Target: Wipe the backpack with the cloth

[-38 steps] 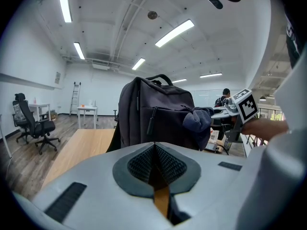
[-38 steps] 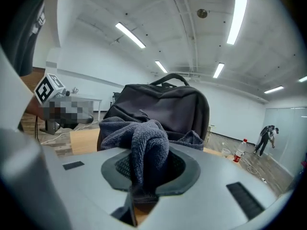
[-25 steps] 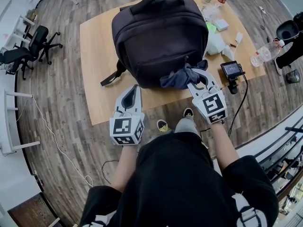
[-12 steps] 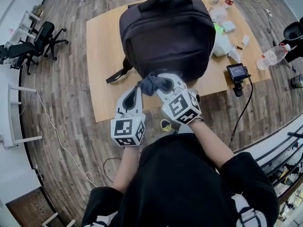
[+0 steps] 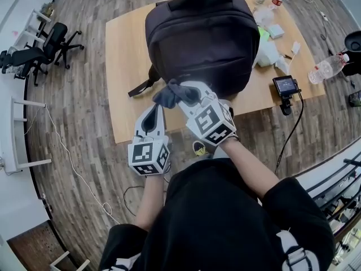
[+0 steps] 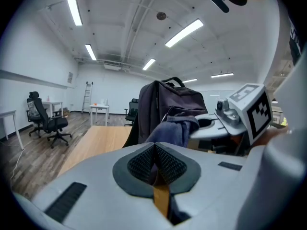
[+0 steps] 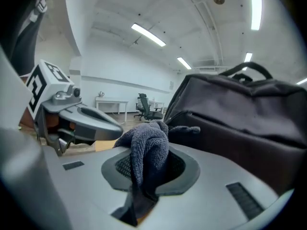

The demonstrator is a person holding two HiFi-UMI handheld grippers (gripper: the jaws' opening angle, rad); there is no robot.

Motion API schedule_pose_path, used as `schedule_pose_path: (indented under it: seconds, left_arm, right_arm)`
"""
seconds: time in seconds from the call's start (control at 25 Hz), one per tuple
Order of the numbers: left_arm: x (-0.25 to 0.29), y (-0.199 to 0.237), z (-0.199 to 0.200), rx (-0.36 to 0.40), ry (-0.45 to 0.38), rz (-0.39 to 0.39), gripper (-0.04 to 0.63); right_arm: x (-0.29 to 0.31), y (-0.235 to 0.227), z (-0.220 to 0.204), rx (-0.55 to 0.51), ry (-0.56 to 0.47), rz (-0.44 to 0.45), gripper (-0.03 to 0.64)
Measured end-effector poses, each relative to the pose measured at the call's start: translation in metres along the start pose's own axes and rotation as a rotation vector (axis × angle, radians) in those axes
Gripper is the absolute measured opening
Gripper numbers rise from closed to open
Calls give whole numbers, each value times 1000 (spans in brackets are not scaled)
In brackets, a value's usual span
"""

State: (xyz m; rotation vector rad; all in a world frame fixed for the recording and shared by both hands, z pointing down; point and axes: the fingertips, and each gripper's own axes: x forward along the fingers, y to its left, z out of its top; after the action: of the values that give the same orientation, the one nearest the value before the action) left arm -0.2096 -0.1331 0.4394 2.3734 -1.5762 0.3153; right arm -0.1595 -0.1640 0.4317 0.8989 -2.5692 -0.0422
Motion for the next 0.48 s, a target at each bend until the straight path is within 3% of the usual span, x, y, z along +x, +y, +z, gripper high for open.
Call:
schedule_pose_path:
  seconds: [0.24,0.48]
  left_arm:
    - [10,-10,1,-5,8,-27,17]
    - [21,-24,5,6,6,-68,18]
  right_arm:
    - [7,36,-71,-124,156,59,83]
    - [-5,35,-101,-102,191,71,81]
